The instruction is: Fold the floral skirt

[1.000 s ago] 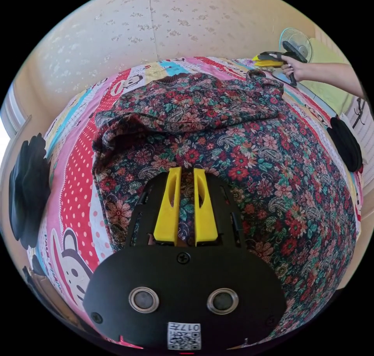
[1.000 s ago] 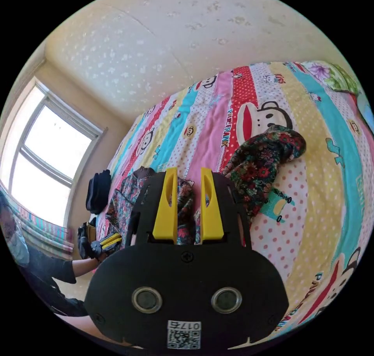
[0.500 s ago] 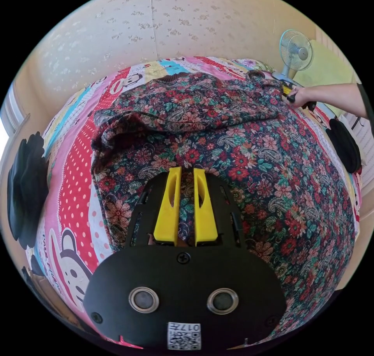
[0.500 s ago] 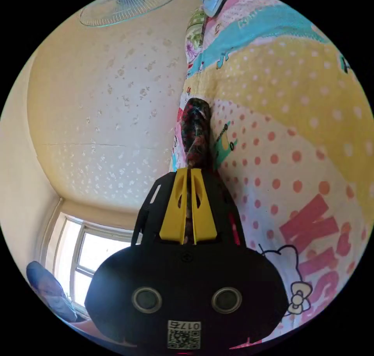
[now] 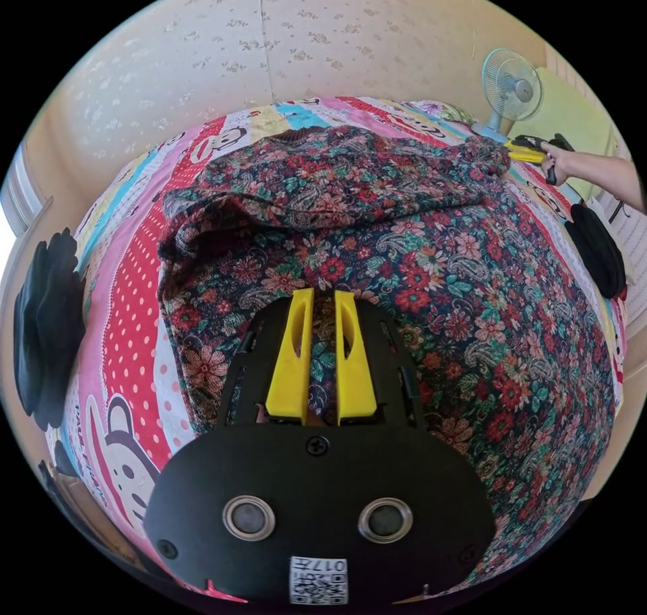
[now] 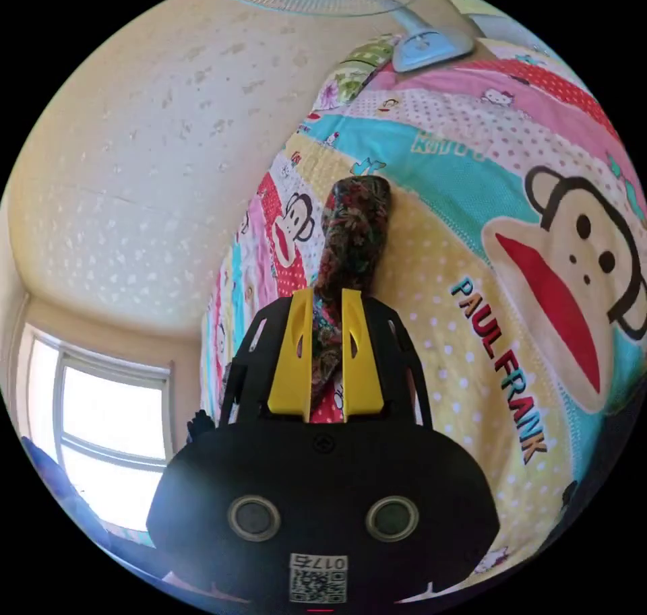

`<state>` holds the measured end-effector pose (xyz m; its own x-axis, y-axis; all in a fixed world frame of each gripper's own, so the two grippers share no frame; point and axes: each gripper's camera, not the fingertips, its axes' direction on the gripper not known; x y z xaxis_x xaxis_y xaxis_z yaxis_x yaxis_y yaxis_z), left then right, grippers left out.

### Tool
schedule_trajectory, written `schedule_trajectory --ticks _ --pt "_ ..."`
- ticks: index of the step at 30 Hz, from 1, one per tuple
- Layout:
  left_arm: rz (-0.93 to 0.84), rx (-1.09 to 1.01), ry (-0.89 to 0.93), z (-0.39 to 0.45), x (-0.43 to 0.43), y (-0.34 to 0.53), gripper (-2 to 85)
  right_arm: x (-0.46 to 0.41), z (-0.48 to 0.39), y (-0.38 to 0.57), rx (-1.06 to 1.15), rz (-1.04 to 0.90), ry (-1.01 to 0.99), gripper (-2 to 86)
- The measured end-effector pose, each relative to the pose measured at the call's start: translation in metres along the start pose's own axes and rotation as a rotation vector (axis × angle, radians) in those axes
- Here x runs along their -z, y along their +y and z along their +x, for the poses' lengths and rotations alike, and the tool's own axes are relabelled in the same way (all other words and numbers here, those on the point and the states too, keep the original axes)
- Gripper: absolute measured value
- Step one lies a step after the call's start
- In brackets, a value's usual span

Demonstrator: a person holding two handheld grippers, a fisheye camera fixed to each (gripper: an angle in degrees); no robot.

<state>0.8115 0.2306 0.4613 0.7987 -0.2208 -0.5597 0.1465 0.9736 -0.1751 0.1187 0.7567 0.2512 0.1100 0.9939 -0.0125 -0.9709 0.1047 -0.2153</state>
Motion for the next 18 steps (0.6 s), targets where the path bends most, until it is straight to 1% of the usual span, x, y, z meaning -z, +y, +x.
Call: schedule_trajectory --ticks 2,5,7,10,11,13,15,16,17,18 --pt "0.000 -0.002 -0.003 0.002 0.001 -0.001 6.3 0.013 0.023 0.002 -0.063 0.100 -0.110 8.5" --pt "-0.001 0.001 0.002 0.004 0.001 -0.002 6.3 0.016 0.023 -0.013 -0.019 0.118 -0.040 9.3" --pt "-0.002 0.001 0.003 0.006 0.001 -0.004 6.2 0.008 0.018 -0.030 0.032 0.097 -0.021 9.9" --pt "-0.001 -0.002 -0.002 0.009 0.001 -0.005 6.1 -0.026 0.011 -0.053 0.088 -0.035 0.001 9.3" --pt "0.000 -0.002 -0.004 0.010 0.001 -0.005 6.1 -0.039 0.007 -0.056 0.096 -0.074 0.001 7.5" --pt "-0.001 -0.006 -0.014 0.014 0.002 -0.006 6.1 -0.050 -0.001 -0.058 0.090 -0.080 -0.062 5.3" --pt "-0.002 -0.013 -0.029 0.017 0.002 -0.007 6.1 -0.041 -0.034 -0.063 0.205 0.020 -0.174 4.1" --pt "-0.003 -0.017 -0.038 0.020 0.002 -0.008 6.1 -0.038 -0.048 -0.064 0.259 0.028 -0.173 4.1" --pt "-0.003 -0.018 -0.041 0.021 0.001 -0.008 6.1 -0.035 -0.077 -0.067 0.391 0.009 -0.173 4.0" --pt "-0.004 -0.020 -0.045 0.022 0.001 -0.009 6.1 -0.036 -0.104 -0.069 0.508 -0.053 -0.158 4.3"
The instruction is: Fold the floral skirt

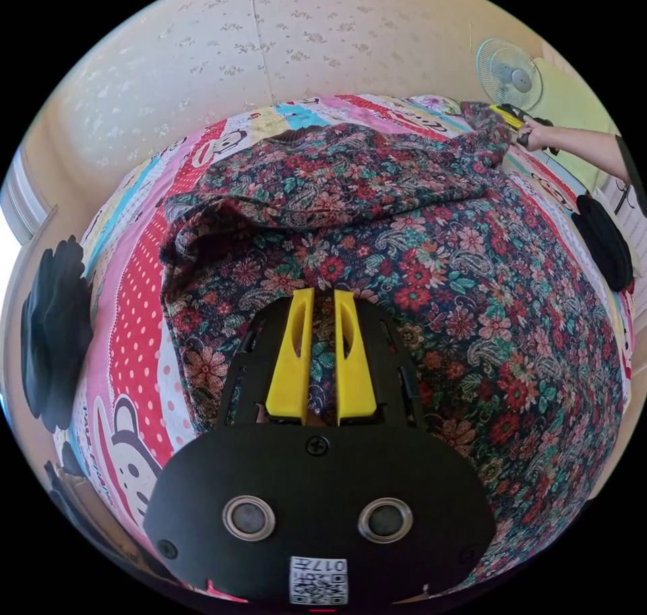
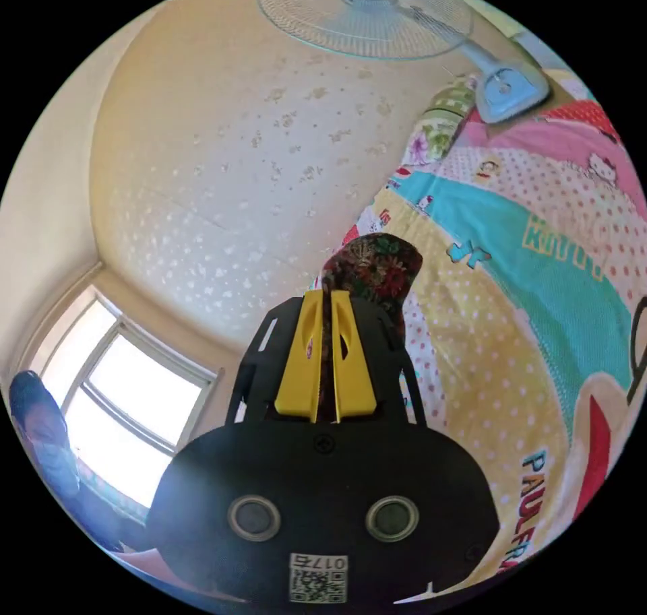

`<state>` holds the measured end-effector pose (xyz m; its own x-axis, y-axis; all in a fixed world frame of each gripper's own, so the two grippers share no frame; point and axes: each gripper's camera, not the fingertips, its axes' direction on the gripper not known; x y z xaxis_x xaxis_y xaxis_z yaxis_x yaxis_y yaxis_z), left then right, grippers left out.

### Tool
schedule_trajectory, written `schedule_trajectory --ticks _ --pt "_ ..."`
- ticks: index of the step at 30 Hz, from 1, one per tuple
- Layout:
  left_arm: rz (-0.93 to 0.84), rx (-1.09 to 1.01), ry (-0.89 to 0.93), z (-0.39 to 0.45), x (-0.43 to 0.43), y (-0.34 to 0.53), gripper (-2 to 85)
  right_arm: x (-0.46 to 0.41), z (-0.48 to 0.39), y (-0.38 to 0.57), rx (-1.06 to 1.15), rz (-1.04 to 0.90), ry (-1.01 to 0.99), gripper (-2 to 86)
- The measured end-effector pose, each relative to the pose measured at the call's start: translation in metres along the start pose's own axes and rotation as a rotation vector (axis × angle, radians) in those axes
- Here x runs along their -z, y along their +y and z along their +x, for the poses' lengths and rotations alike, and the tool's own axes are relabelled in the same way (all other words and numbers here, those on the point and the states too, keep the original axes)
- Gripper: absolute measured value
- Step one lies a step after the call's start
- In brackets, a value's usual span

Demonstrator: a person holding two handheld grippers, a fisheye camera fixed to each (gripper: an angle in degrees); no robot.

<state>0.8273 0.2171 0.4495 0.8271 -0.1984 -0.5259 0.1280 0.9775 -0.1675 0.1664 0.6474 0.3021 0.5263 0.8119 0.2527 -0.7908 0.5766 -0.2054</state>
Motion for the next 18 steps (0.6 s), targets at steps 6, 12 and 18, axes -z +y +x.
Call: schedule_trajectory --ticks 6,12,18 --pt "-0.001 0.004 0.005 0.001 -0.002 -0.002 6.0 -0.022 0.027 -0.015 -0.111 -0.276 0.222 9.8" --pt "0.000 0.007 0.012 0.001 -0.005 -0.004 6.0 0.022 0.104 0.035 -0.438 0.067 0.090 8.7" --pt "-0.001 0.011 0.021 -0.001 -0.010 -0.005 6.0 -0.014 0.123 0.026 -0.376 0.067 0.150 7.2"
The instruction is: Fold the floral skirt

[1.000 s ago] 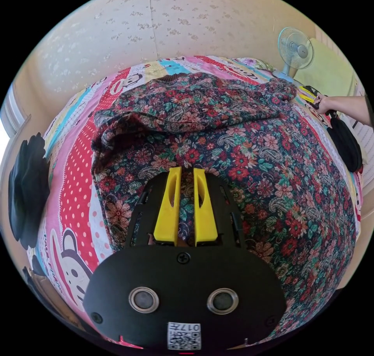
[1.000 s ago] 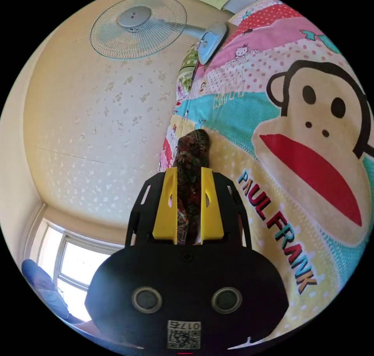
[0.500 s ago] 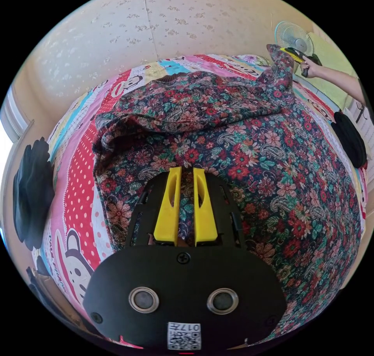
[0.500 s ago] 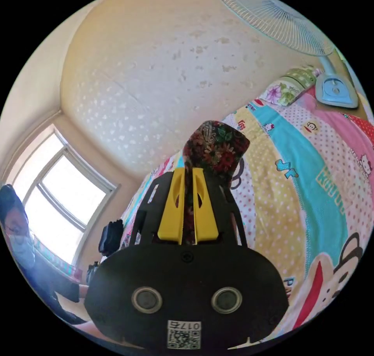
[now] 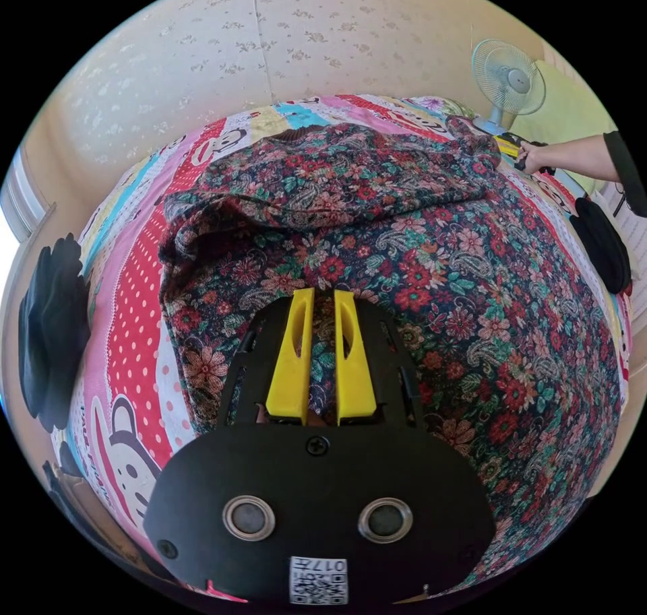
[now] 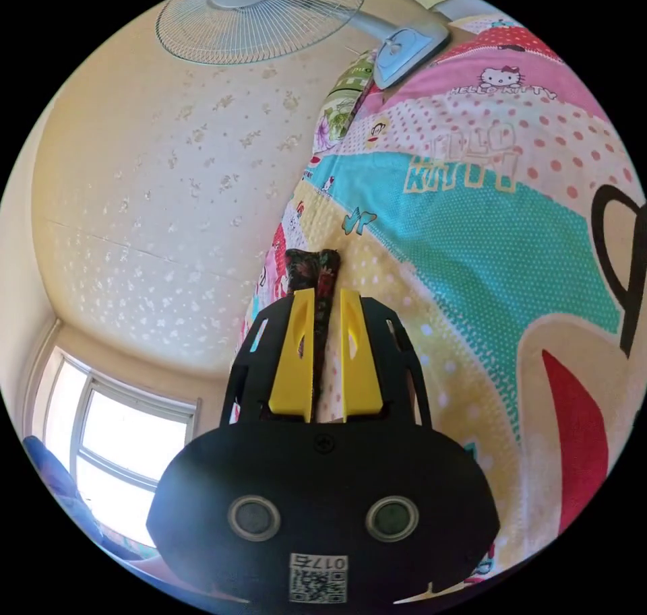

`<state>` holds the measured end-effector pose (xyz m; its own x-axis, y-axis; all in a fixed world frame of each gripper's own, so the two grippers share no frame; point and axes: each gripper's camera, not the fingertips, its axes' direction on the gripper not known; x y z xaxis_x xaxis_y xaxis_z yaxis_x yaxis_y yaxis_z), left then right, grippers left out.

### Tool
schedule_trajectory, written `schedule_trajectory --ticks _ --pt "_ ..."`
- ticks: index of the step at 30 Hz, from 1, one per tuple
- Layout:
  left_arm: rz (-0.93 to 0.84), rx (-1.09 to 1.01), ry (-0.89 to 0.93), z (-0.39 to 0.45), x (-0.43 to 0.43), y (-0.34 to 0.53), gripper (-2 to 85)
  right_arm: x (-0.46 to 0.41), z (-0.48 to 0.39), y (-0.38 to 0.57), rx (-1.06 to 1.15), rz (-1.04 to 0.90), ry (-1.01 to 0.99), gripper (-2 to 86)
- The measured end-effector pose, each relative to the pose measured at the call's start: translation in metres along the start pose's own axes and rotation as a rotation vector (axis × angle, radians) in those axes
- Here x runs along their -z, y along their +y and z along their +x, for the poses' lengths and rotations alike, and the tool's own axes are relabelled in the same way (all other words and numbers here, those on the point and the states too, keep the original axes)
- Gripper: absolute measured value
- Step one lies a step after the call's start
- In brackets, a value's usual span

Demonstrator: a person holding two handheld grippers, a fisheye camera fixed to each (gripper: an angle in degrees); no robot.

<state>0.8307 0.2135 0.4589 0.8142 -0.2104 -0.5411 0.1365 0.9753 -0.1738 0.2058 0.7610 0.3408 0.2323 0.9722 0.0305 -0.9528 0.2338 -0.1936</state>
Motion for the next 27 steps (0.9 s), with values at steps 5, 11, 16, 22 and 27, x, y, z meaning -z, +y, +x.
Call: schedule_trajectory --ticks 5,11,16,22,27 --pt "0.002 0.012 0.025 -0.007 -0.005 0.000 5.9 -0.051 -0.018 -0.024 0.070 -0.056 0.158 7.5" --pt "0.005 0.020 0.042 -0.013 -0.012 0.002 5.9 -0.058 -0.008 -0.030 -0.012 -0.029 0.085 4.0" --pt "0.003 0.028 0.052 -0.020 -0.019 0.004 5.9 -0.003 -0.040 -0.058 -0.011 0.020 0.001 2.6" --pt "0.003 0.064 0.112 -0.038 -0.028 0.007 5.9 0.062 -0.100 -0.068 0.370 -0.194 0.532 2.0" --pt "0.003 0.078 0.139 -0.047 -0.034 0.011 5.9 0.102 -0.078 -0.043 -0.080 -0.024 0.018 1.6"
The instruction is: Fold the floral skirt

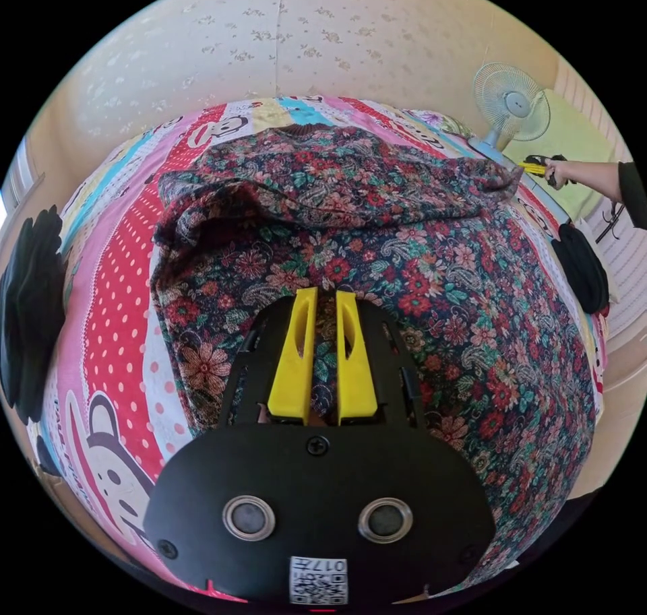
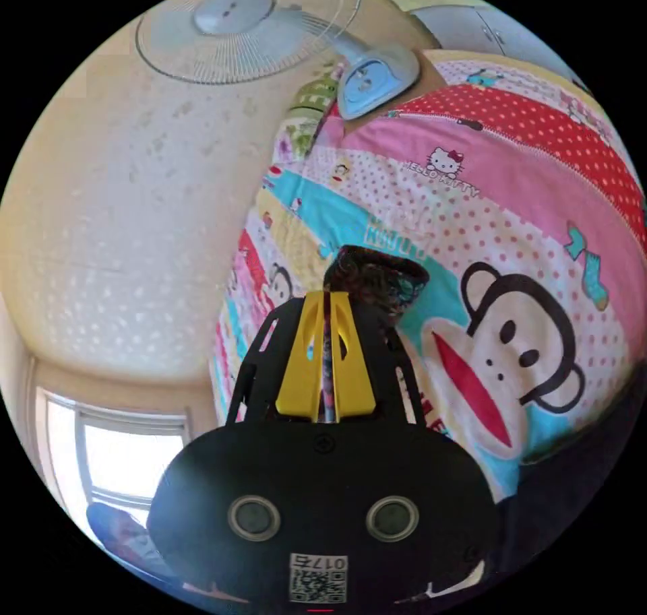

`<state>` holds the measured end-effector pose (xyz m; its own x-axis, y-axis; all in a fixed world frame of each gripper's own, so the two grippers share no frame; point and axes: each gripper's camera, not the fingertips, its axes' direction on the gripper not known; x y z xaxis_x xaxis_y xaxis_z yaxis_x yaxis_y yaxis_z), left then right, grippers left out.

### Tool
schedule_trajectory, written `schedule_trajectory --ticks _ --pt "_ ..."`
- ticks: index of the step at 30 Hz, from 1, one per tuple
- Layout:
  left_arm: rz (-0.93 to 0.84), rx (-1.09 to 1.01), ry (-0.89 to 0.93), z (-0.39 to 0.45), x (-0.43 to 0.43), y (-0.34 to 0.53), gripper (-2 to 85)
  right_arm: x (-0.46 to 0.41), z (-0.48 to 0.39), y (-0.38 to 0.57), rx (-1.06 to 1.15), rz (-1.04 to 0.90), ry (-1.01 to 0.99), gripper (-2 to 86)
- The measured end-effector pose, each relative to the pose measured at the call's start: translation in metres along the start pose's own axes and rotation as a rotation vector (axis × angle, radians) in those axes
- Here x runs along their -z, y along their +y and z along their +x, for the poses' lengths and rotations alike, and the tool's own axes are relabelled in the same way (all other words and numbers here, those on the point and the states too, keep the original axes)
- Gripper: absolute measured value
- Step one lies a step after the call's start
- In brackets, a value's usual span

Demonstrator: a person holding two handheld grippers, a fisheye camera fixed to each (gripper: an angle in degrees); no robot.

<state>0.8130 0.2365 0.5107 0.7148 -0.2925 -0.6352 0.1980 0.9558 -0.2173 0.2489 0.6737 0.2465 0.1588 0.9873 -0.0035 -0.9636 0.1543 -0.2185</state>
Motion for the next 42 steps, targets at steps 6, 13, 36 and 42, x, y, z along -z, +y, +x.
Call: schedule_trajectory --ticks 6,13,36,42 --pt "0.000 0.009 0.019 -0.011 -0.005 0.005 5.8 0.025 -0.007 0.004 -0.008 -0.050 0.601 1.6" --pt "0.000 0.020 0.037 -0.022 -0.010 0.013 5.8 0.028 0.042 0.050 -0.110 -0.006 0.565 1.6" --pt "0.038 0.108 0.172 -0.065 0.041 0.074 13.2 -0.320 -0.091 0.585 0.705 -0.873 -0.210 7.4" --pt "0.337 0.257 0.257 -0.121 0.121 0.110 12.7 -0.233 -0.097 0.544 1.029 -0.773 -0.011 8.4"
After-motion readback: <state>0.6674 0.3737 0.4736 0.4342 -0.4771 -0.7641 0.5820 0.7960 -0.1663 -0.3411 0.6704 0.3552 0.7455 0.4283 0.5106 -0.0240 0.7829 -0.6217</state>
